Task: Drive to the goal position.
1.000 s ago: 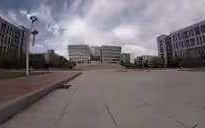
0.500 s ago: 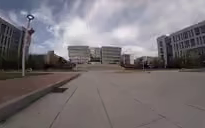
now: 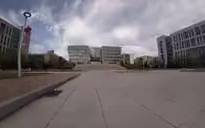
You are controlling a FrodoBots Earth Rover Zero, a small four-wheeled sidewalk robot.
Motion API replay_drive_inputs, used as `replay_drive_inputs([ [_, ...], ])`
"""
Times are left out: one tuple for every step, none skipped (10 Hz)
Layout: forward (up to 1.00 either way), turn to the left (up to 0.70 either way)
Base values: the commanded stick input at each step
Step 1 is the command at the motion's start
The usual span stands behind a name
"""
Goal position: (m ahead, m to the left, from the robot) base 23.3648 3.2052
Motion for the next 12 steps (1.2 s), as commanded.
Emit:
replay_drive_inputs([
  [0.7, 0.0],
  [0.7, 0.0],
  [0.7, 0.0],
  [0.7, 0.0],
  [0.7, 0.0],
  [0.7, 0.0],
  [0.7, 0.0],
  [0.7, 0.0],
  [0.7, 0.0],
  [0.7, 0.0],
  [0.7, 0.0],
  [0.7, 0.02],
])
